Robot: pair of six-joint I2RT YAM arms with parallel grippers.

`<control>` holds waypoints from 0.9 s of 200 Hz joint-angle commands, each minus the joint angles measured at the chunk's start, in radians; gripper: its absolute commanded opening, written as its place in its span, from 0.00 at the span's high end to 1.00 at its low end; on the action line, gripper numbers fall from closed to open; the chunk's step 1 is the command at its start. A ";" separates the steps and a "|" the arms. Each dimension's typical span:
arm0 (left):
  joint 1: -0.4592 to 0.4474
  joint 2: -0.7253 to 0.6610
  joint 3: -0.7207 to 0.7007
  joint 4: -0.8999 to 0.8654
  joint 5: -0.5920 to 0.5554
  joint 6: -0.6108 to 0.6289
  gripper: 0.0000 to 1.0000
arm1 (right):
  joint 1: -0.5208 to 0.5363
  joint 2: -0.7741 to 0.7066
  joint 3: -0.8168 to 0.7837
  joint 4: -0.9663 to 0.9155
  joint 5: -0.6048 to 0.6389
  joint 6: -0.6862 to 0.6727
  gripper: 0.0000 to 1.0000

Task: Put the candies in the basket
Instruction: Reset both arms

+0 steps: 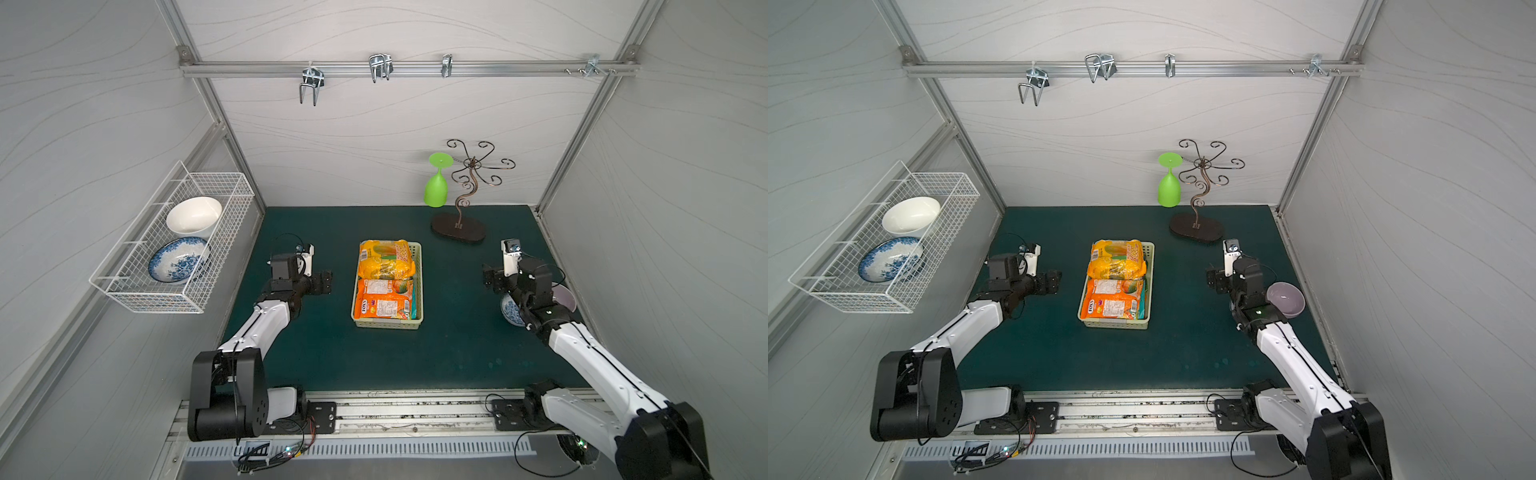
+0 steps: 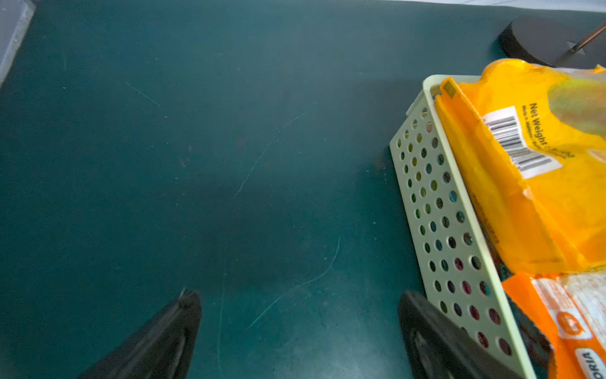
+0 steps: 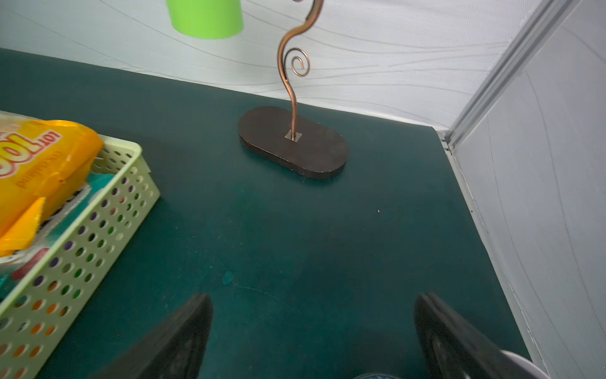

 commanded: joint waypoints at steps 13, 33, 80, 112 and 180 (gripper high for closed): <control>0.006 0.029 -0.131 0.413 0.040 -0.025 0.02 | -0.058 0.047 -0.058 0.150 0.027 0.072 0.01; 0.005 0.061 -0.188 0.555 0.021 -0.035 0.02 | -0.075 0.079 -0.116 0.259 0.034 0.083 0.01; 0.004 0.147 -0.264 0.797 -0.053 -0.081 0.01 | -0.093 0.176 -0.173 0.435 0.046 0.066 0.01; 0.001 0.211 -0.296 0.910 -0.155 -0.119 0.02 | -0.107 0.244 -0.177 0.500 0.033 0.074 0.01; -0.015 0.248 -0.219 0.798 -0.310 -0.163 0.02 | -0.111 0.338 -0.180 0.603 0.003 0.059 0.01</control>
